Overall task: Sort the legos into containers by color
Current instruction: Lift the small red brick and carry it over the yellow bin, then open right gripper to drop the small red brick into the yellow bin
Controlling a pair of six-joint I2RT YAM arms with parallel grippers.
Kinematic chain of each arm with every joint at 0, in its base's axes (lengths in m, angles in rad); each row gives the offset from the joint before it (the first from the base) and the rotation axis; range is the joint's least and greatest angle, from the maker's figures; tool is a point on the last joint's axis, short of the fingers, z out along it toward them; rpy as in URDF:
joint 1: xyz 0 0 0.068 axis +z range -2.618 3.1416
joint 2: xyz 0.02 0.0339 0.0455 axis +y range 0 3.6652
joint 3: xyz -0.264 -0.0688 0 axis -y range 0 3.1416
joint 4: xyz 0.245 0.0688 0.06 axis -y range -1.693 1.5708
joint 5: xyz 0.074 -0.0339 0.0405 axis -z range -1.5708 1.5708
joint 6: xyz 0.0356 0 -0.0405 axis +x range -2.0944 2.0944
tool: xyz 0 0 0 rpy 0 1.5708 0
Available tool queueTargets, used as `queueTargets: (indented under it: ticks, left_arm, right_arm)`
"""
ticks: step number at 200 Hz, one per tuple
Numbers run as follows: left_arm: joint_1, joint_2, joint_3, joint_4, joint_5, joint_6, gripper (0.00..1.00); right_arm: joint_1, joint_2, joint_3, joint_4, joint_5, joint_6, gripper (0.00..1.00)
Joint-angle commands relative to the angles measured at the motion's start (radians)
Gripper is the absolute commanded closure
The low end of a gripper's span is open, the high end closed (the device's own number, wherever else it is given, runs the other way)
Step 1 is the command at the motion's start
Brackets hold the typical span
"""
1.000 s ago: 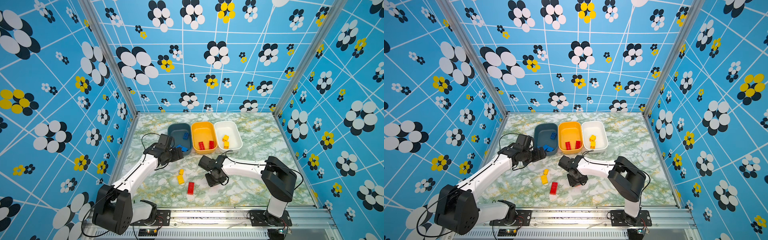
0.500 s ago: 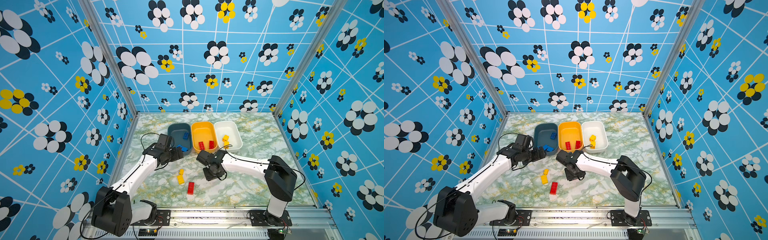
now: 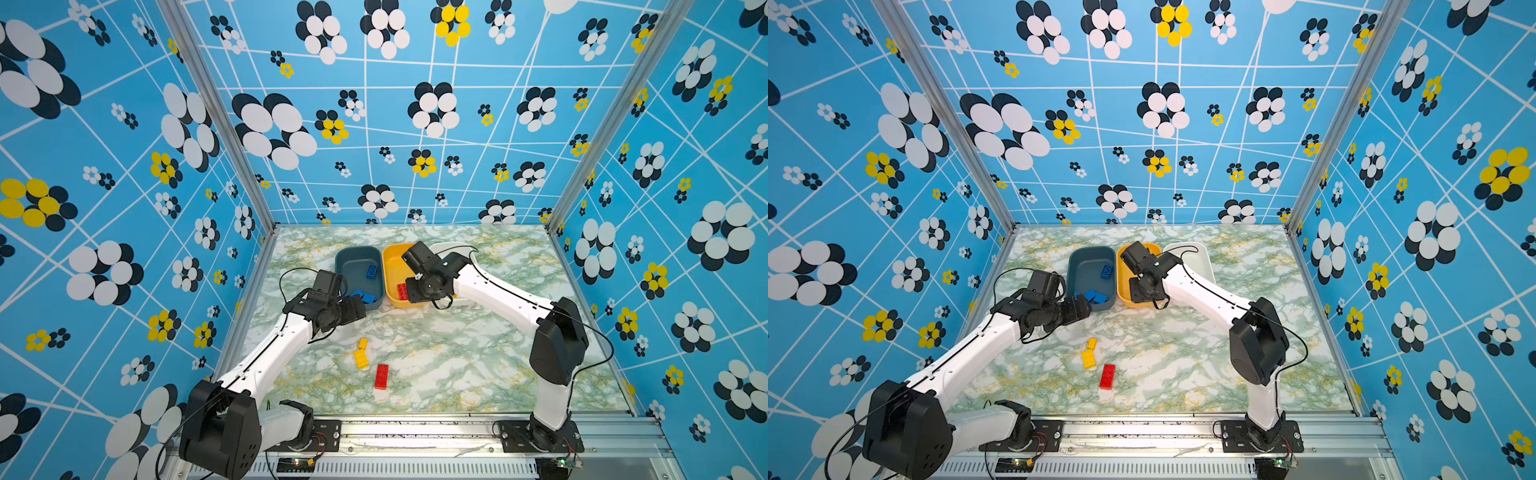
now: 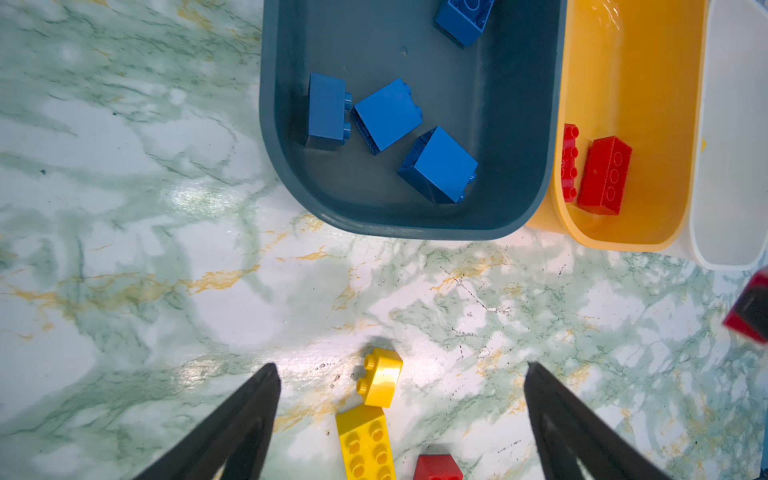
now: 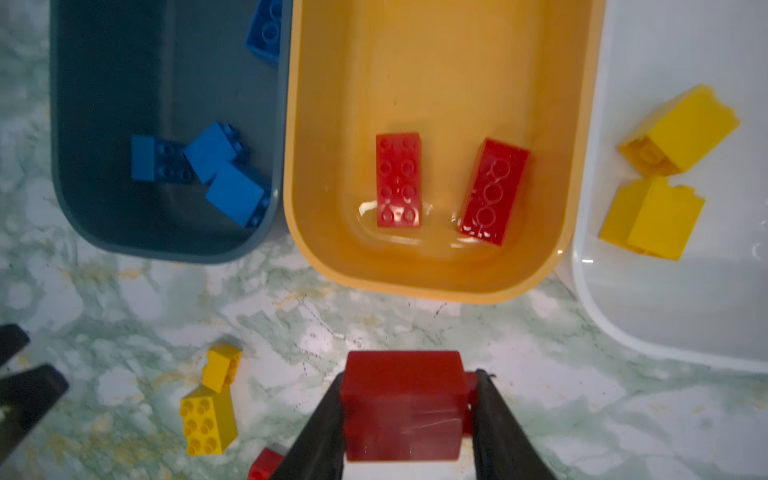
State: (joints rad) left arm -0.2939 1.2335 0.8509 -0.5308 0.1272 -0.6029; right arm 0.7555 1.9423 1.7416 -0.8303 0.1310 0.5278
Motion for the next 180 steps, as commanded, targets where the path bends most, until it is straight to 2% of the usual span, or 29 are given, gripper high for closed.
queueTargets:
  ticks: [1,59,109,151,180]
  left_arm:
    - [0.001,-0.026,-0.016,-0.028,-0.012,-0.007,0.07]
    - [0.002,-0.044,-0.018,-0.045,-0.02,-0.009,0.07]
    - [0.004,-0.066,-0.025,-0.064,-0.026,-0.005,0.07]
    - [0.004,-0.075,-0.025,-0.074,-0.024,-0.004,0.07]
    - [0.004,-0.074,-0.029,-0.072,-0.016,-0.006,0.07]
  right_arm:
    - [-0.037,0.102,0.117,-0.047,0.025,-0.047,0.65]
    - [-0.081,0.305,0.326,-0.097,-0.002,-0.069,0.65]
    - [-0.09,0.379,0.366,-0.113,-0.007,-0.069,0.64]
    - [-0.092,0.378,0.36,-0.116,-0.011,-0.072,0.5]
    - [-0.091,0.36,0.354,-0.119,-0.012,-0.071,0.44]
